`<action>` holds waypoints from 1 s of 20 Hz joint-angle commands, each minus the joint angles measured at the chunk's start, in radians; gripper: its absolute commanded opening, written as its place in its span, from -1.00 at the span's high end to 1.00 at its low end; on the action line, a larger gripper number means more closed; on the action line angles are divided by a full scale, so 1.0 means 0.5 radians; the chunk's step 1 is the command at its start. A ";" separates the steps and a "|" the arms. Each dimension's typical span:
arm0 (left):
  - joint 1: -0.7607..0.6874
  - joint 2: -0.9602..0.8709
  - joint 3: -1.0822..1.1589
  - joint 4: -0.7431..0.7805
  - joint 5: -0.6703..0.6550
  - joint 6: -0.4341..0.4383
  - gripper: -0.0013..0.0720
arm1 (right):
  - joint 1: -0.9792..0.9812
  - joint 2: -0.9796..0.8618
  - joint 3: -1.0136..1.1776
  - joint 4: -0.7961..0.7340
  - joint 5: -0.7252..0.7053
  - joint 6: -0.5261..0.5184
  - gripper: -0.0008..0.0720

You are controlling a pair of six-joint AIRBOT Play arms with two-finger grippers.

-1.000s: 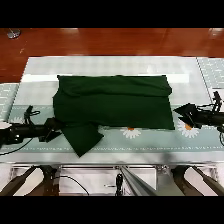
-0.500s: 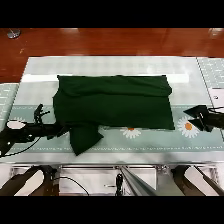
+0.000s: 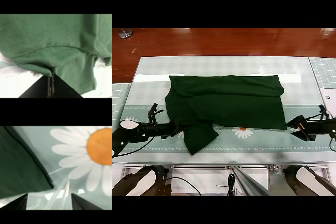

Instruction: Fold the shirts.

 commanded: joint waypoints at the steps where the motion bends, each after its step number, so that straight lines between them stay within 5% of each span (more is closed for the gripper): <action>1: -0.002 0.000 0.001 -0.002 -0.004 0.002 0.90 | 0.196 -0.157 0.005 0.135 -0.133 -0.038 -0.72; 5: -0.002 0.000 0.001 -0.002 -0.003 0.002 0.90 | 0.358 -0.275 0.069 0.322 -0.307 -0.089 -0.72; 6: -0.002 0.000 0.001 -0.002 -0.004 0.015 0.90 | 0.396 -0.291 0.105 0.320 -0.313 -0.089 -0.53; 8: -0.002 0.000 0.020 0.000 -0.005 0.023 0.90 | 0.443 -0.301 0.175 0.318 -0.286 -0.121 0.93; 16: 0.011 -0.056 0.668 0.000 -0.049 -0.139 0.90 | 0.442 -0.339 0.745 0.262 -0.101 -0.163 0.91; 20: 0.007 -0.504 1.215 -0.001 -0.025 -0.152 0.90 | 0.453 -0.602 1.095 0.418 -0.096 -0.165 0.91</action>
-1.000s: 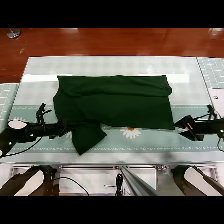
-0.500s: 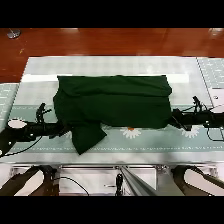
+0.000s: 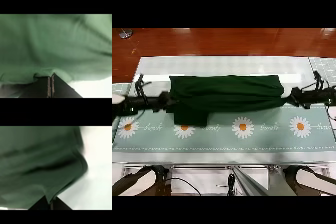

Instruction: Fold the shirts.

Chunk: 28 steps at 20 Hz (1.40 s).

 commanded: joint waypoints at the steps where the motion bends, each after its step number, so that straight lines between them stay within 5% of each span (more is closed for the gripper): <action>1: -0.006 -0.388 0.501 -0.002 0.035 -0.072 0.90 | 0.027 -0.212 0.312 0.117 -0.003 -0.002 0.90; 8: -0.057 -1.080 1.333 0.000 -0.011 -0.294 0.90 | 0.161 -0.742 0.894 0.156 -0.058 0.087 0.90; 14: -0.079 -1.305 1.472 0.001 -0.092 -0.292 0.90 | 0.162 -0.970 1.047 0.278 -0.140 0.085 0.90; 15: -0.084 -1.324 1.472 0.001 -0.102 -0.284 0.71 | 0.161 -0.989 1.047 0.307 -0.162 0.064 0.68; 16: -0.086 -1.337 1.472 0.001 -0.132 -0.278 -0.43 | 0.159 -1.003 1.047 0.340 -0.165 0.021 -0.33; 17: -0.077 -1.337 1.478 0.009 -0.192 -0.261 -0.97 | 0.154 -1.005 1.050 0.365 -0.151 -0.056 -0.74; 19: 0.022 -1.333 1.602 0.146 -0.406 -0.318 -0.96 | 0.079 -1.004 1.141 0.312 -0.006 -0.073 -0.73; 21: 0.173 -1.309 1.767 0.490 -0.688 -0.591 -0.96 | -0.054 -1.002 1.258 0.177 0.155 -0.042 -0.73; 24: 0.377 -1.153 1.789 0.770 -0.944 -0.583 -0.95 | -0.260 -0.985 1.259 0.079 0.256 0.002 -0.73; 26: 0.413 -0.965 1.656 0.794 -0.802 -0.517 -0.95 | -0.305 -0.986 1.199 0.084 0.230 0.003 -0.72; 28: 0.336 -0.685 1.375 0.792 -0.388 -0.478 -0.95 | -0.285 -1.033 1.171 0.098 0.230 -0.010 -0.72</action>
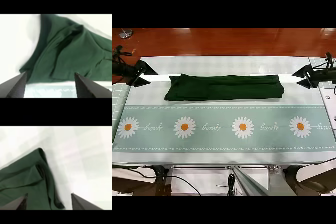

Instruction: Fold the shirts.

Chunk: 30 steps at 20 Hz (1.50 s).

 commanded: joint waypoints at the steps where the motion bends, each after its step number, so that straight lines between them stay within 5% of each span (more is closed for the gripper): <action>1: -0.075 0.435 -0.393 0.111 0.524 0.037 -0.95 | -0.017 -0.073 -0.027 -0.006 0.043 -0.004 -0.72; 4: -0.365 0.753 -0.752 0.008 0.712 0.190 -0.95 | 0.107 -0.201 -0.027 0.122 0.049 -0.047 -0.72; 10: -0.913 0.787 -0.833 0.005 0.887 0.192 -0.95 | 0.398 -0.291 -0.026 0.134 0.047 -0.058 -0.60; 11: -0.968 0.780 -0.829 0.002 0.940 0.192 -0.95 | 0.423 -0.290 -0.016 0.131 0.061 -0.056 -0.15; 12: -1.005 0.775 -0.829 -0.006 0.980 0.192 -0.94 | 0.429 -0.284 0.003 0.134 0.094 -0.046 0.79; 13: -1.032 0.773 -0.829 -0.009 0.999 0.192 -0.74 | 0.427 -0.265 0.018 0.134 0.145 -0.024 0.90; 15: -1.050 0.771 -0.830 -0.012 0.988 0.201 0.86 | 0.395 -0.139 0.021 0.027 0.266 -0.026 0.90; 19: -1.161 0.722 -0.806 -0.056 1.019 0.281 0.90 | 0.386 0.407 -0.120 -0.410 0.346 -0.011 0.91; 23: -1.427 0.437 -0.573 -0.055 1.018 0.269 0.91 | 0.388 1.139 -0.542 -0.447 0.345 -0.080 0.91; 30: -1.971 -0.323 0.239 -0.055 0.764 0.021 0.91 | 0.388 2.078 -0.967 -0.265 0.389 0.121 0.90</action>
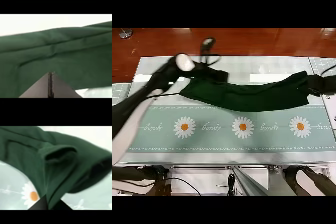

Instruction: Fold the shirts.

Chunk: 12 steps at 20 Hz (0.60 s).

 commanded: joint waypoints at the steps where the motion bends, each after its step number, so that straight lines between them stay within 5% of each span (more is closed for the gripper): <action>1: -0.264 -0.362 0.378 -0.004 -0.185 -0.192 0.91 | 0.001 0.409 -0.121 0.134 0.030 0.093 0.90; 8: -0.764 -0.692 0.553 -0.261 -0.230 -0.262 0.90 | 0.003 0.545 -0.121 0.167 -0.014 0.179 0.90; 12: -0.817 -0.710 0.587 -0.479 -0.297 -0.162 0.90 | 0.003 0.545 -0.121 0.172 -0.015 0.179 0.90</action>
